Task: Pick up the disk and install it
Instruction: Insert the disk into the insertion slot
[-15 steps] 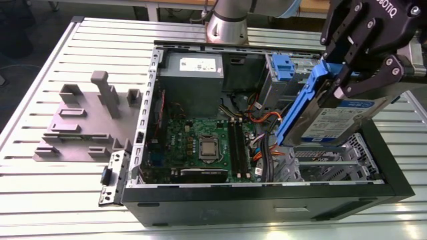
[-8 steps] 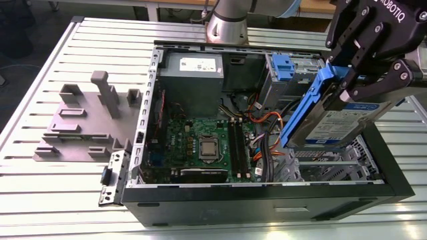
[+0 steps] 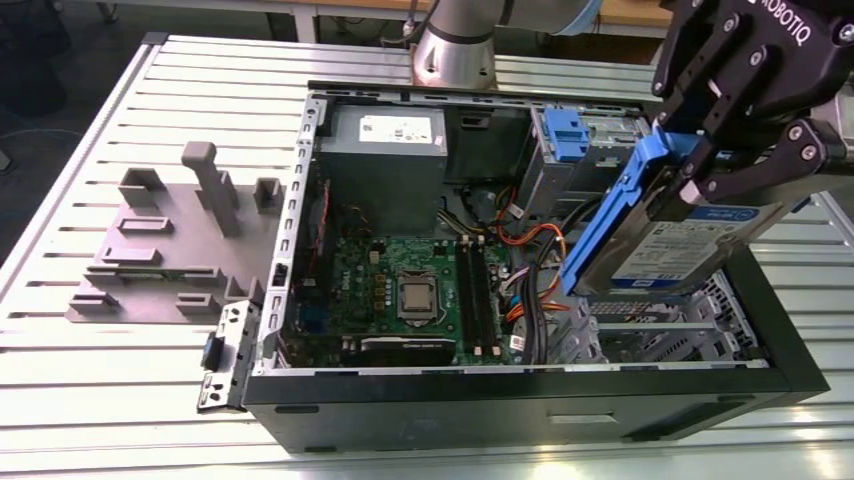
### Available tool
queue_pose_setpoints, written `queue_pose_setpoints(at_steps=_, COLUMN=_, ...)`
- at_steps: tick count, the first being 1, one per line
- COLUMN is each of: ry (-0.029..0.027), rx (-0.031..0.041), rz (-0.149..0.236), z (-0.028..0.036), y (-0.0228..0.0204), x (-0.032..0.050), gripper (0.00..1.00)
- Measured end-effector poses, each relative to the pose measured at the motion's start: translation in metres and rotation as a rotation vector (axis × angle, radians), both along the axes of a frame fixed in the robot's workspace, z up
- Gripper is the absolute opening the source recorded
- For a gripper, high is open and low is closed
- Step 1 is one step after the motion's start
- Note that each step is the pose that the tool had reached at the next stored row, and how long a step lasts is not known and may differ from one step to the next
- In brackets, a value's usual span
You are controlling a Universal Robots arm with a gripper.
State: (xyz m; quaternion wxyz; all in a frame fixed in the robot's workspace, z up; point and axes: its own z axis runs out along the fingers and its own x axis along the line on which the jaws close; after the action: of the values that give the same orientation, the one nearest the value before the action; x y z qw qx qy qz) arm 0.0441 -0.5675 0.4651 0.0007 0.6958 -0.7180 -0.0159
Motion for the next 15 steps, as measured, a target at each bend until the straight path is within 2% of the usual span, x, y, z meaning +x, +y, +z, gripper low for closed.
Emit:
queue_pose_setpoints(at_steps=4, ry=0.0, rx=0.0, rz=0.0, z=-0.002, y=-0.0003, x=0.0031, gripper=0.36)
queue_pose_setpoints(at_steps=15, ry=0.0, rx=-0.0002, rz=0.0, z=-0.0086, y=-0.0012, x=0.0191, gripper=0.36)
